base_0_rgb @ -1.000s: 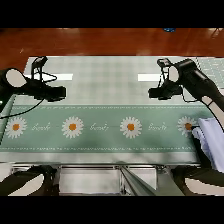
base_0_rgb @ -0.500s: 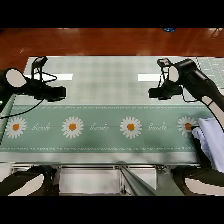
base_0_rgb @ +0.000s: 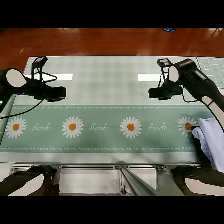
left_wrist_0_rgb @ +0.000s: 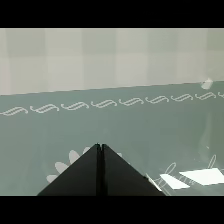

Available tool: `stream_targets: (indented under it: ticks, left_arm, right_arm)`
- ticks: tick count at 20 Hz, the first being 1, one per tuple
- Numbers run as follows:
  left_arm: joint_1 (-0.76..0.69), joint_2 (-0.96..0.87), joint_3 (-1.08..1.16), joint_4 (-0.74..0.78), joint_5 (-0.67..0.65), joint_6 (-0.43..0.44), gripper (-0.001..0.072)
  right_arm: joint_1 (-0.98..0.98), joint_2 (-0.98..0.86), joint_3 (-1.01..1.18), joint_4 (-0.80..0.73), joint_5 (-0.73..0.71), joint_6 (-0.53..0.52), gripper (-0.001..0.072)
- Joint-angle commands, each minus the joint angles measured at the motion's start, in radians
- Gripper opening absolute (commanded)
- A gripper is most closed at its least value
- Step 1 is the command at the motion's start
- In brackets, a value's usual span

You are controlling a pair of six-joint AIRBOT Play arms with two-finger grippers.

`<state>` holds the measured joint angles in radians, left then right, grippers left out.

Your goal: Fold the shirts.

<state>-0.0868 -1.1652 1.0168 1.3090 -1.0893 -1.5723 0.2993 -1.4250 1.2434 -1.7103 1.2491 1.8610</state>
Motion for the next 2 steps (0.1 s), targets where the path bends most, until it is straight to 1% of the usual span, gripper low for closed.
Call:
stream_targets:
  ticks: [1, 2]
  left_arm:
    - [0.001, 0.0, 0.0, 0.0, 0.0, 0.0, 0.0016]
    - [0.001, 0.0, 0.0, 0.0, 0.0, 0.0, 0.0016]
  right_arm:
    - [0.001, 0.0, 0.0, 0.0, 0.0, 0.0, 0.0021]
    - [0.001, 0.0, 0.0, 0.0, 0.0, 0.0, 0.0021]
